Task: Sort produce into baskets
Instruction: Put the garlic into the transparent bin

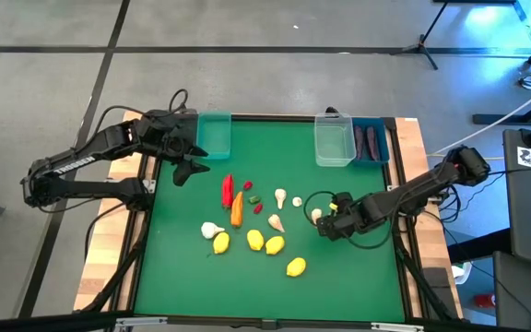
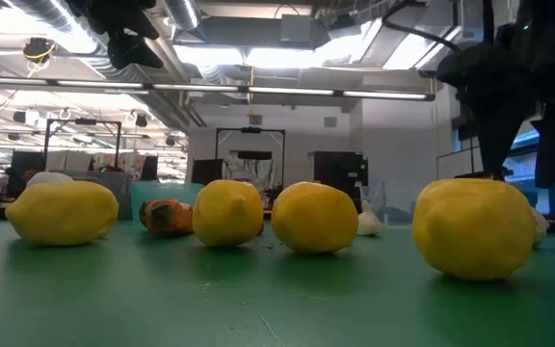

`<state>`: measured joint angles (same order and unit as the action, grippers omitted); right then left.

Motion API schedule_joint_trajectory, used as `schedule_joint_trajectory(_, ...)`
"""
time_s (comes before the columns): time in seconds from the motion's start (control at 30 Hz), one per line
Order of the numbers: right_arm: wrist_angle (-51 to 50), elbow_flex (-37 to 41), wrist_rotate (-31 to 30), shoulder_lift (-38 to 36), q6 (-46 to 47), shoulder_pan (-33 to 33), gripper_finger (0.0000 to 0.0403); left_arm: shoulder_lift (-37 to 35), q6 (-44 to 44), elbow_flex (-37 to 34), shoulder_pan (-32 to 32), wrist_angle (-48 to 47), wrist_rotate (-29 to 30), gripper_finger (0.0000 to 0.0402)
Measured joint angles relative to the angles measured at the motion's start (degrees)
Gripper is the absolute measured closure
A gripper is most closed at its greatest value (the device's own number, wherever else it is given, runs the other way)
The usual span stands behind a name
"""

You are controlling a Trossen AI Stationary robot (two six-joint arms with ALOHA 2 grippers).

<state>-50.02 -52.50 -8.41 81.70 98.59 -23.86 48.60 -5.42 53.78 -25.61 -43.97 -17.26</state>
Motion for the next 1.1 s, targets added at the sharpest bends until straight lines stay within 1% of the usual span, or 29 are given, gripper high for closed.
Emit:
schedule_joint_trajectory(0.1, -0.29, -0.01, 0.39, 0.98, 0.02, 0.86, 0.0101, 0.00, 0.41, 0.00, -0.01, -0.03, 0.00, 0.0135)
schedule_joint_trajectory(0.27, 0.62, 0.01, 0.95, 3.46, -1.12, 1.88, 0.0111, 0.00, 0.93, 0.00, -0.01, -0.34, 0.00, 0.0135)
schedule_joint_trajectory(0.67, 0.96, 0.04, 1.56, 9.60, -1.96, 2.25, 0.0118, 0.00, 1.04, 0.00, 0.00, -0.42, 0.00, 0.0135)
schedule_joint_trajectory(0.87, 2.81, 0.04, 1.70, 11.17, -4.24, 4.01, 0.0118, 0.00, 1.41, 0.00, 0.00, -0.42, -0.01, 0.0135)
schedule_joint_trajectory(0.97, 3.75, 0.06, 3.05, 11.25, -6.02, 5.59, 0.0119, 0.00, 1.71, 0.00, -0.02, -0.42, 0.00, 0.0135)
schedule_joint_trajectory(1.1, 3.47, 0.06, 3.82, 11.25, -6.32, 6.47, 0.0137, 0.00, 1.69, 0.00, 0.00, -0.43, -0.02, 0.0135)
